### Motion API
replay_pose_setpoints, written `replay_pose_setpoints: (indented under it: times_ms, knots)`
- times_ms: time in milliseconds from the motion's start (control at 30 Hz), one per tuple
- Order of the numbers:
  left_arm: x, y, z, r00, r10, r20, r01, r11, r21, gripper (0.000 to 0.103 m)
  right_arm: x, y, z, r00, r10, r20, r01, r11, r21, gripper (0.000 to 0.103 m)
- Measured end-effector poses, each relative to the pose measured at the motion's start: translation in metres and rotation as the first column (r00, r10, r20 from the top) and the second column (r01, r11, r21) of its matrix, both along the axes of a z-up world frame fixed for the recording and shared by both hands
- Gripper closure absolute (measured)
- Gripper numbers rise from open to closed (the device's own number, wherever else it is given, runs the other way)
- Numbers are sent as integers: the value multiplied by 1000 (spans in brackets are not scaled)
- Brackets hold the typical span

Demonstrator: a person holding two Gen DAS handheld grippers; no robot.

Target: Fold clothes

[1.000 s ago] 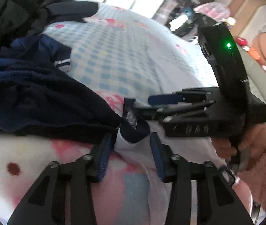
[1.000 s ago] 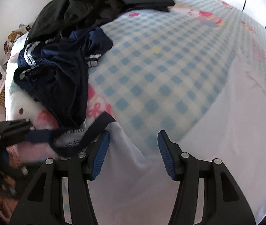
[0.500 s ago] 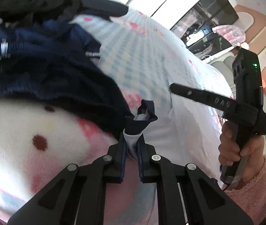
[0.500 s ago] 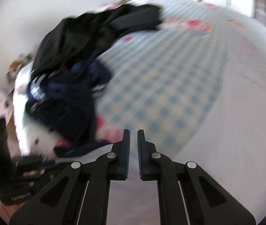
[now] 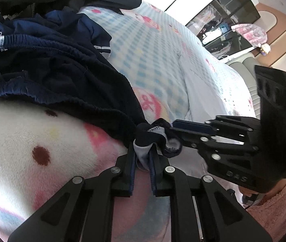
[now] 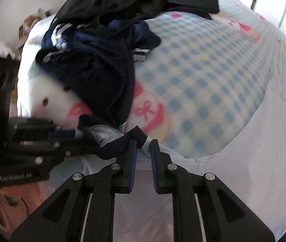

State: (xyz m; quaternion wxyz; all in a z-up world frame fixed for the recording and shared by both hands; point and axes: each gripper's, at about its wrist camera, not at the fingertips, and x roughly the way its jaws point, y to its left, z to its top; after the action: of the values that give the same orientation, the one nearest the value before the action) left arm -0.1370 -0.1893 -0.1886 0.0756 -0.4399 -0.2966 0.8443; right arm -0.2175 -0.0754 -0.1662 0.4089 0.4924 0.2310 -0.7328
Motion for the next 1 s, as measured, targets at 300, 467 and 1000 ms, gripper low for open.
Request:
replay_pose_setpoints:
  times_ms: [300,467,1000]
  knots:
    - [-5,2,1,1000,-11,8,11,1000,-24,88,11,1,-5,998,53,-38,-48,993,106,80]
    - [-5,3,0,1000,-9,13,9,1000,-28,88,0,-5,-12,997,-14,-73,20,996,84,69]
    - [-9,3,-7,1000,10,20,-10,1000,-3,88,-29,17,-19,974,-201,-105,202,979,4,96]
